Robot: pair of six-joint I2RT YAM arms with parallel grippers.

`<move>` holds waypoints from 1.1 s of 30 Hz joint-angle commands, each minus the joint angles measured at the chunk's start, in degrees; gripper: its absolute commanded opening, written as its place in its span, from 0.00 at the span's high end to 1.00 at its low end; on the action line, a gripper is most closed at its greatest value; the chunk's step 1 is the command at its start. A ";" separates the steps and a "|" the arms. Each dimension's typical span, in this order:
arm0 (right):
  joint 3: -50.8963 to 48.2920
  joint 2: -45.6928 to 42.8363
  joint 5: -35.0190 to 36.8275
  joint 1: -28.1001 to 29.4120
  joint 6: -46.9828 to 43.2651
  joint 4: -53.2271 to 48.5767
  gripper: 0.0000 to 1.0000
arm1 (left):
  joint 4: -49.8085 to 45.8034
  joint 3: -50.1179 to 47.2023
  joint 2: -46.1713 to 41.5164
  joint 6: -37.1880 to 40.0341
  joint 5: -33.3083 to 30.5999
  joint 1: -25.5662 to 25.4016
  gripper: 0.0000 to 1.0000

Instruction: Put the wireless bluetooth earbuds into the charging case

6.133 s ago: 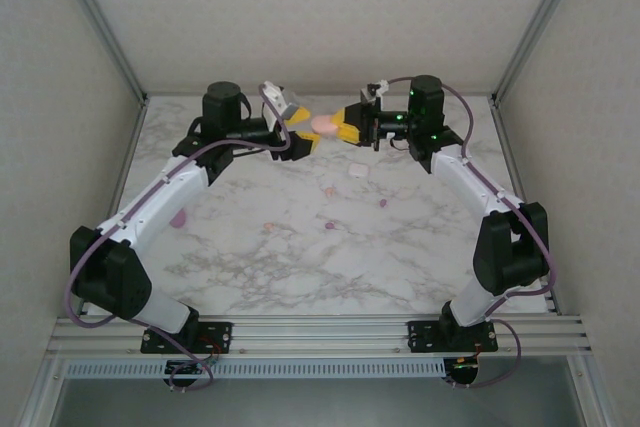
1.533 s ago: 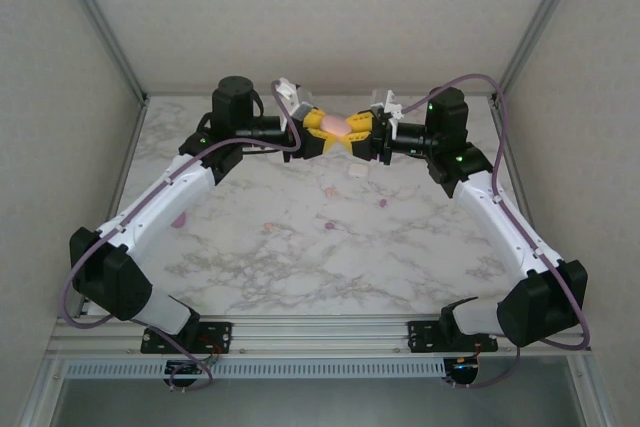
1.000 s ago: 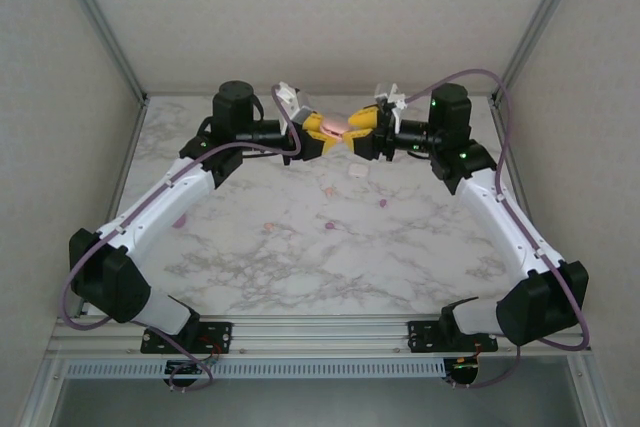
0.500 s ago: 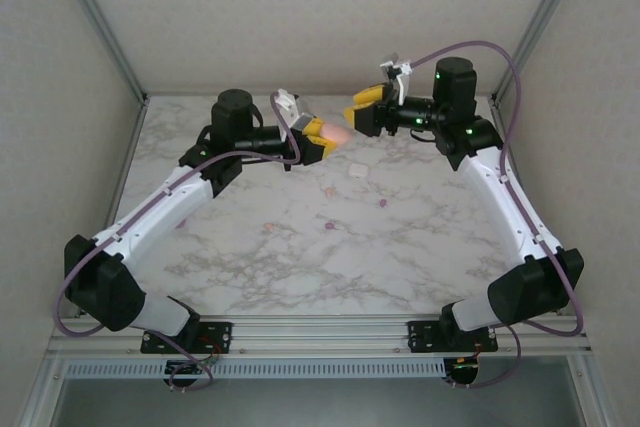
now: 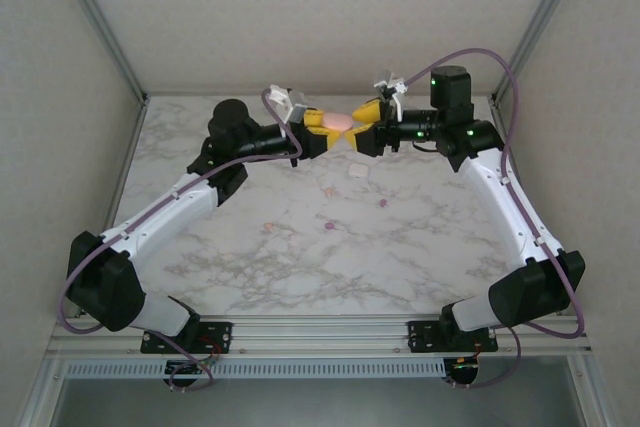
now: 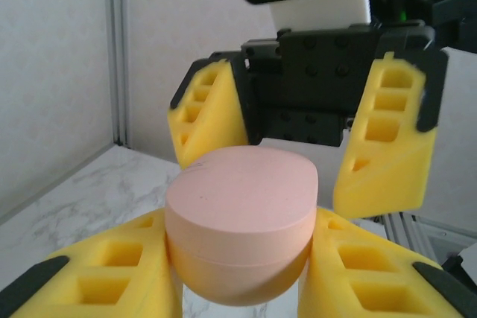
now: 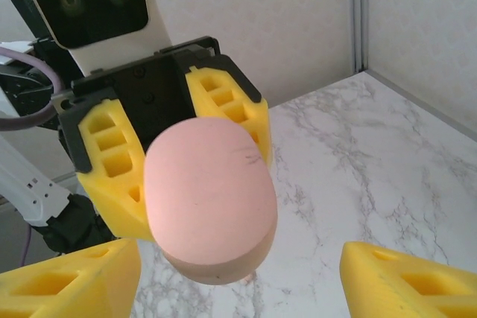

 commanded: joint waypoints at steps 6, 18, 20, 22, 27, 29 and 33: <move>2.29 0.44 2.39 -0.28 1.97 1.29 0.31 | 3.09 1.25 0.12 -1.45 2.56 -1.55 0.71; 9.70 5.86 -1.81 -2.48 10.87 -0.45 0.34 | -0.50 1.58 -1.39 1.73 3.22 -1.85 0.73; 10.59 6.52 -1.30 -2.44 11.72 -0.78 0.34 | -0.26 1.43 -1.45 1.56 2.86 -1.92 0.73; 10.96 6.73 -1.41 -2.46 12.15 -0.97 0.34 | 0.09 1.03 -1.60 1.68 1.84 -1.95 0.73; 11.22 4.88 -4.31 -2.48 15.24 1.62 0.28 | 0.18 -0.71 -2.19 2.45 -2.95 -1.94 0.72; 11.18 3.50 -2.75 -2.49 15.92 1.99 0.26 | 0.42 -1.11 -2.28 2.56 -3.50 -1.94 0.72; 11.15 1.83 5.34 -2.51 15.46 -0.24 0.26 | 0.99 -1.33 -2.28 1.97 -3.49 -1.95 0.72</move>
